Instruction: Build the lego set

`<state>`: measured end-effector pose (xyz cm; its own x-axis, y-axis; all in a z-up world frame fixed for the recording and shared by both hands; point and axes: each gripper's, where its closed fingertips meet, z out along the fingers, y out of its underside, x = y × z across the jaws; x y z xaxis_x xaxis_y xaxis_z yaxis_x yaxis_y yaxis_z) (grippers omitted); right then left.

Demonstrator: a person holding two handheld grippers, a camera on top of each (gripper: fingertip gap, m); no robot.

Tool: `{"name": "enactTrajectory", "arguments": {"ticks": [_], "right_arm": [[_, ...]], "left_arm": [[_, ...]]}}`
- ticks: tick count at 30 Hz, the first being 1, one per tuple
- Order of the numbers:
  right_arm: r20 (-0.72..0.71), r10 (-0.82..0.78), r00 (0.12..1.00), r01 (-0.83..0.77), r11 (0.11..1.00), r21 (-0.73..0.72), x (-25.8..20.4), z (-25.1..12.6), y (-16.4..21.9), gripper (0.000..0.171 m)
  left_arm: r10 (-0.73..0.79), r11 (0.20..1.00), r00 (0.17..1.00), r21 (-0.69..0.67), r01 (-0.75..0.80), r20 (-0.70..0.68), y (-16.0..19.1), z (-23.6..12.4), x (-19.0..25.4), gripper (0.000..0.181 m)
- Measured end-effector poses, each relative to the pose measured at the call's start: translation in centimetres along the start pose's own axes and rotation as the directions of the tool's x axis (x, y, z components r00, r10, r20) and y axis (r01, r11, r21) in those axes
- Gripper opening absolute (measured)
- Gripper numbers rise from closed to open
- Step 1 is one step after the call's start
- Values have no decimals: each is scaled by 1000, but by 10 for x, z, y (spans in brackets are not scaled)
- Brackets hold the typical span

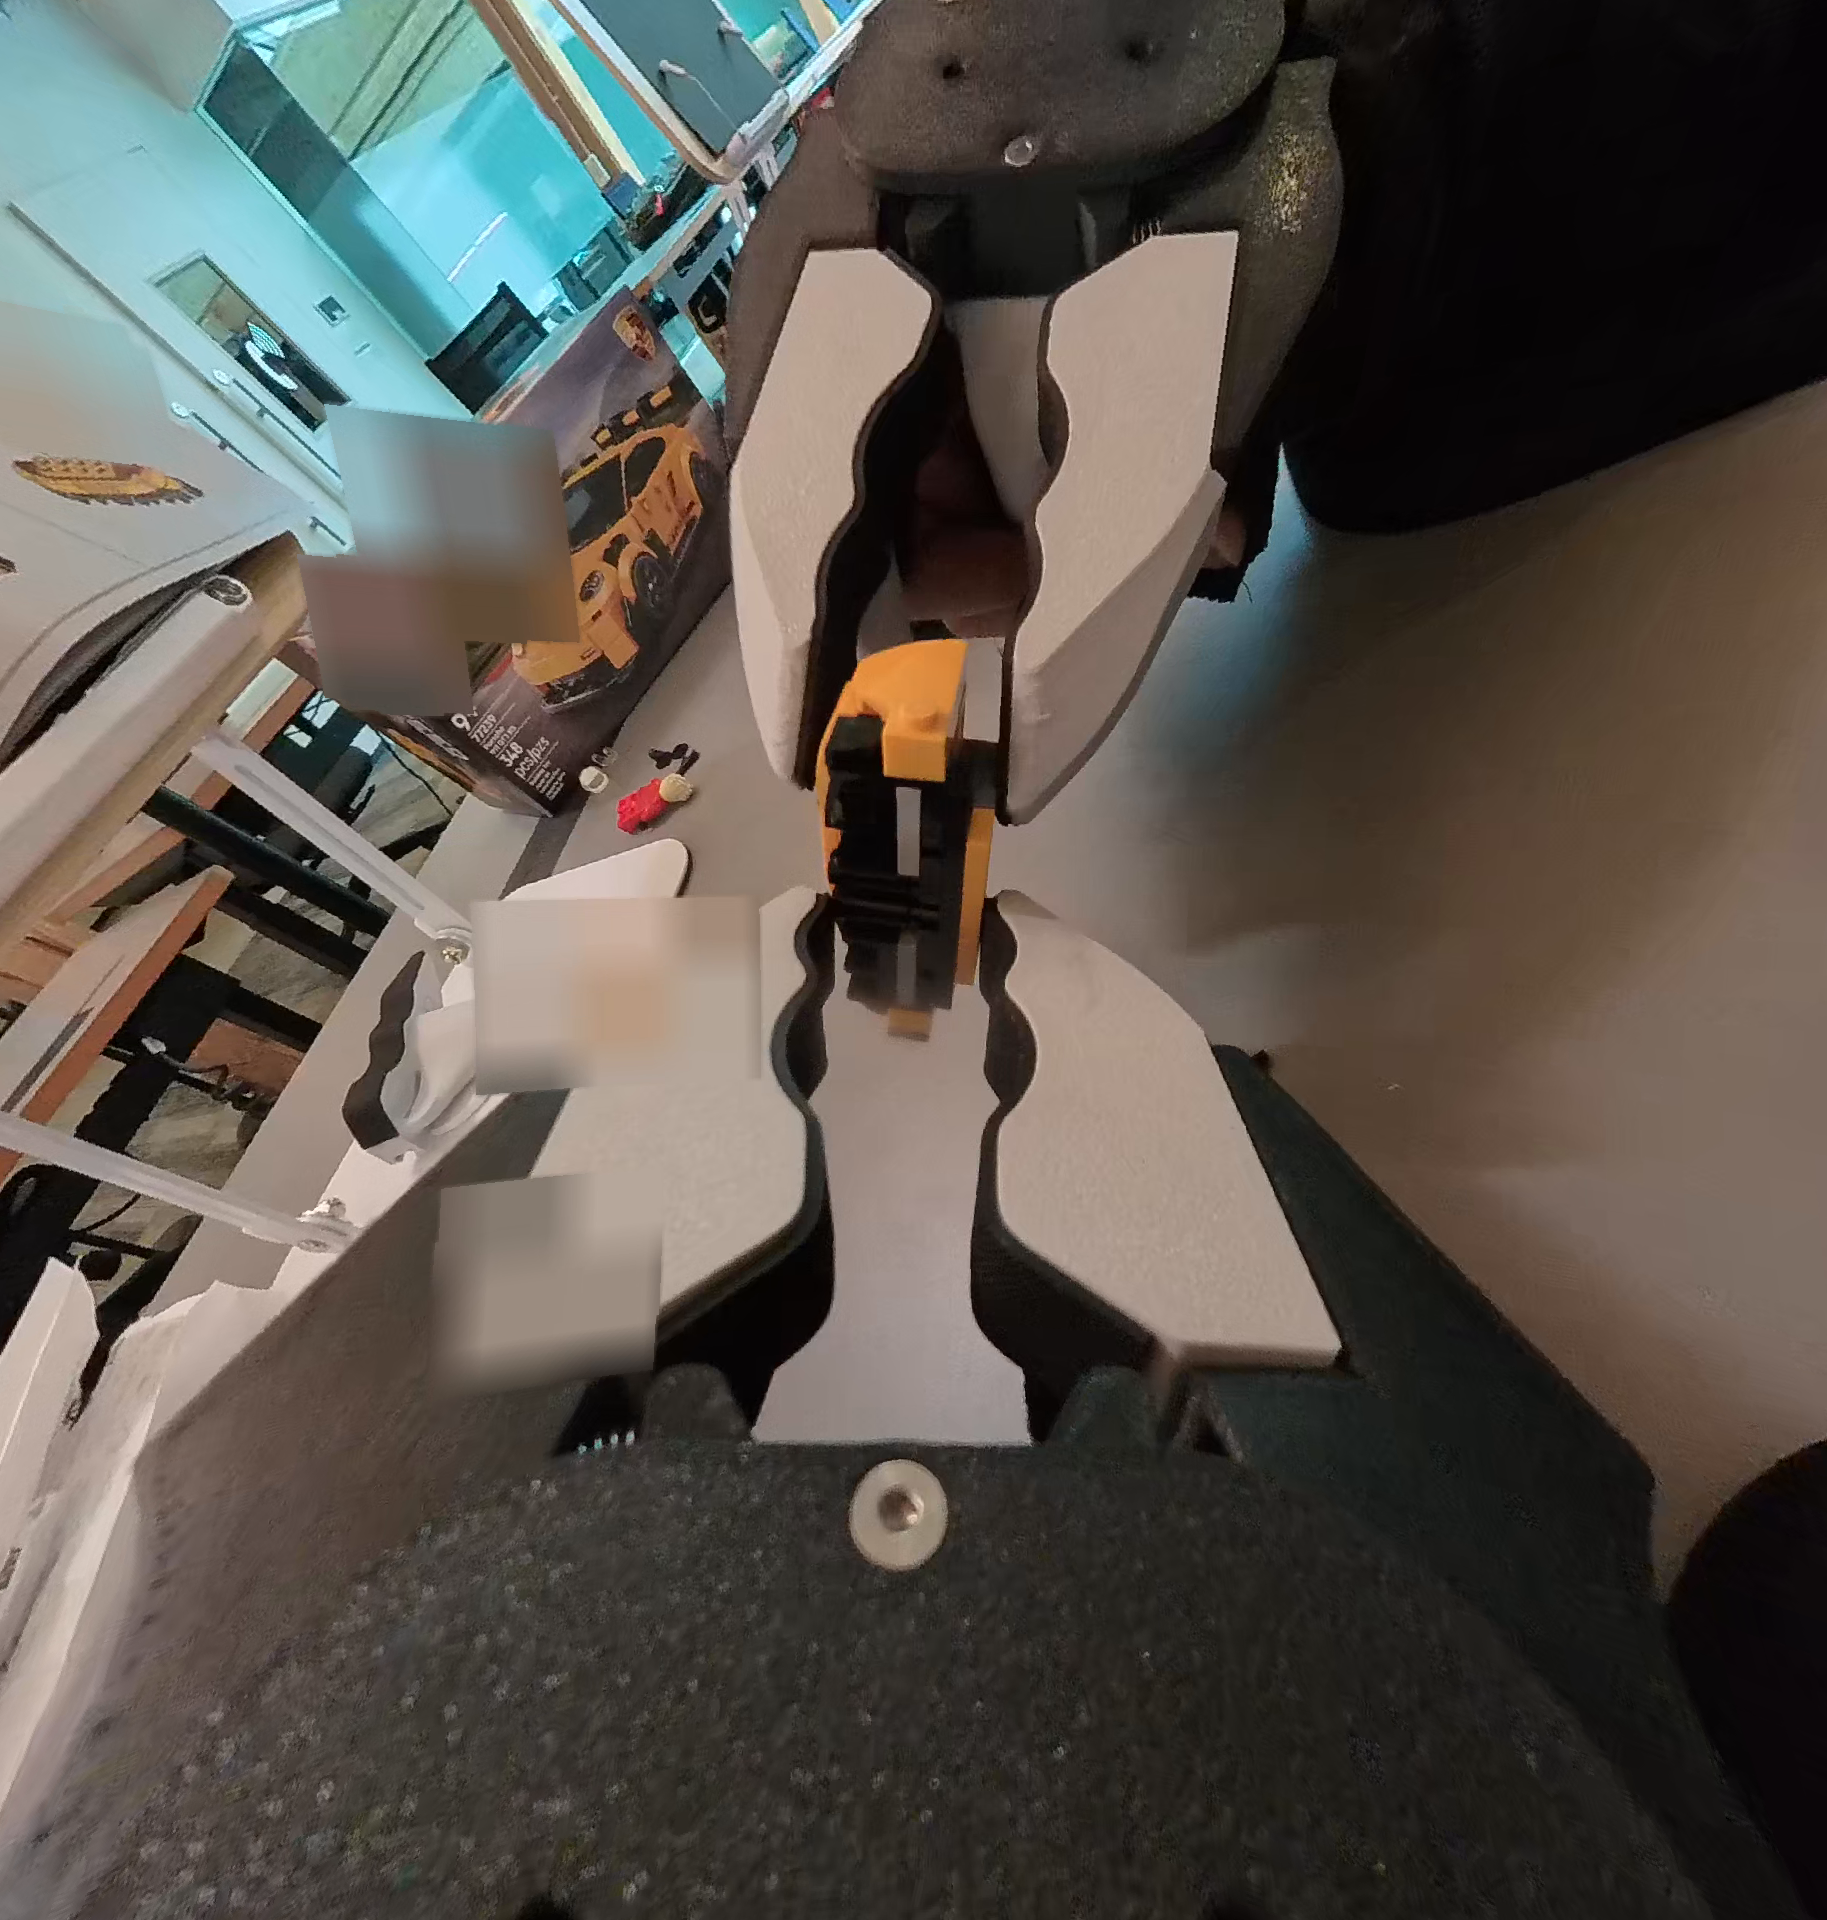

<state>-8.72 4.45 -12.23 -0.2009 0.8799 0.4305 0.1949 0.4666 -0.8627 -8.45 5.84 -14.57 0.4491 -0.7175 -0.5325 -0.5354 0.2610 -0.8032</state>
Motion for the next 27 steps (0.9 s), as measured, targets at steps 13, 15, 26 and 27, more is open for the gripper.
{"name": "enactTrajectory", "arguments": {"ticks": [13,15,26,27], "right_arm": [[-43,10,999,-8,999,45,6,-3,-9,33],[-42,10,999,-8,999,47,6,-3,-10,33],[57,-15,998,11,997,74,-3,-14,-14,32],[72,-22,997,17,998,68,-5,-17,-14,32]], "left_arm": [[102,995,989,-8,-102,110,-10,-4,-12,26],[97,995,989,-3,-97,110,-10,-4,-11,26],[47,995,999,88,-48,14,-22,-4,3,32],[-4,994,999,113,8,-33,-24,-4,7,36]]}}
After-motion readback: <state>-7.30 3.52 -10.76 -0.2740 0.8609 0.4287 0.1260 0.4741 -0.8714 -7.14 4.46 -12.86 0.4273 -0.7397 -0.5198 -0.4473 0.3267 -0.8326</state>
